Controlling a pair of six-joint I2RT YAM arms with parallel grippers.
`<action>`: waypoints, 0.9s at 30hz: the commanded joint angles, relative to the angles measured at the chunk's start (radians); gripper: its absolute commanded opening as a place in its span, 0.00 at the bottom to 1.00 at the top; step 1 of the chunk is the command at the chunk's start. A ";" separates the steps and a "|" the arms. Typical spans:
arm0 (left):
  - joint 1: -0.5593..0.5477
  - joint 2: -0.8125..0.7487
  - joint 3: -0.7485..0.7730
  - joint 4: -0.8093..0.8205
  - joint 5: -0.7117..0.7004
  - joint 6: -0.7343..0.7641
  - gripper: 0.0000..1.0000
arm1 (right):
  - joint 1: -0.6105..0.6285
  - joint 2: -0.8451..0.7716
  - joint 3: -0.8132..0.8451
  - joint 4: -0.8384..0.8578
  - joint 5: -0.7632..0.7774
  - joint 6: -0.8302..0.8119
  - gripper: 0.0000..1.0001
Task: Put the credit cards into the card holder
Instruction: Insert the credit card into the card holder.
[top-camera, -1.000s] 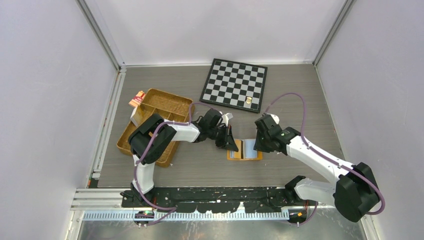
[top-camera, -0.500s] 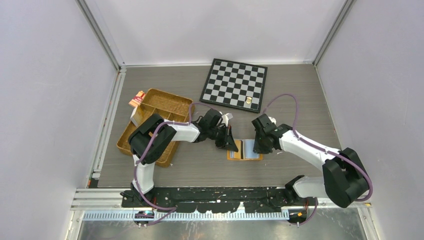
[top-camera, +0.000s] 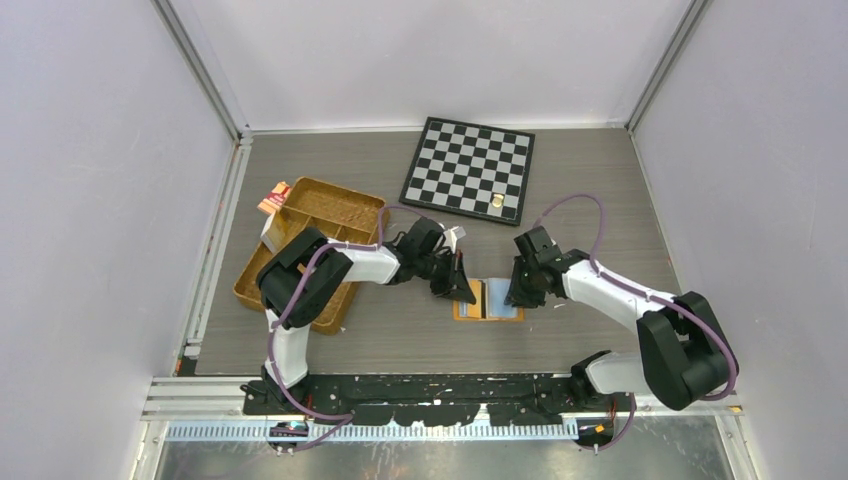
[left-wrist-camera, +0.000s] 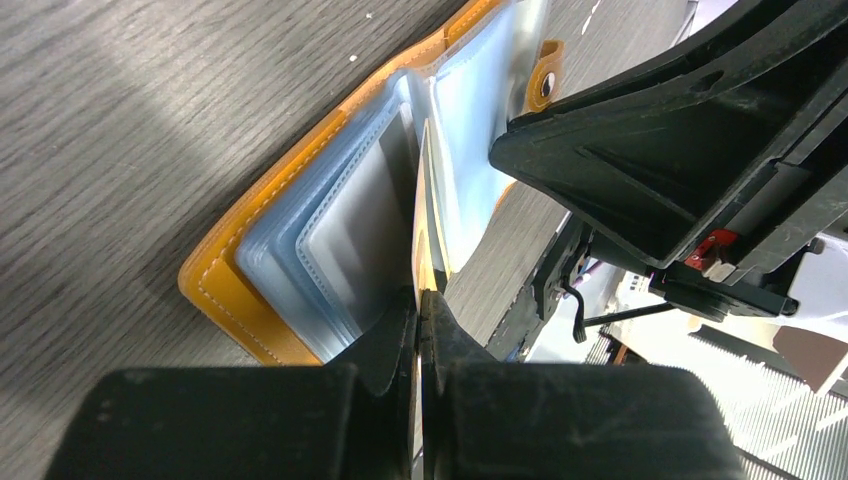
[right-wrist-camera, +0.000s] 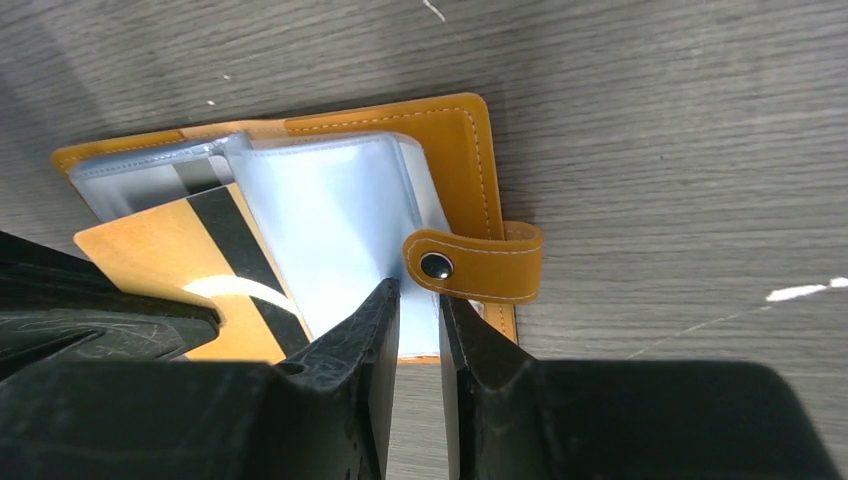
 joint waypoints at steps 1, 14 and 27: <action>0.007 0.005 0.021 -0.044 -0.019 0.040 0.00 | -0.038 0.009 -0.057 0.124 -0.126 0.019 0.27; 0.007 0.006 0.054 -0.131 -0.064 0.081 0.00 | -0.068 -0.074 -0.126 0.250 -0.296 0.038 0.25; 0.007 -0.006 0.065 -0.160 -0.084 0.103 0.00 | -0.069 -0.160 -0.164 0.320 -0.310 0.099 0.25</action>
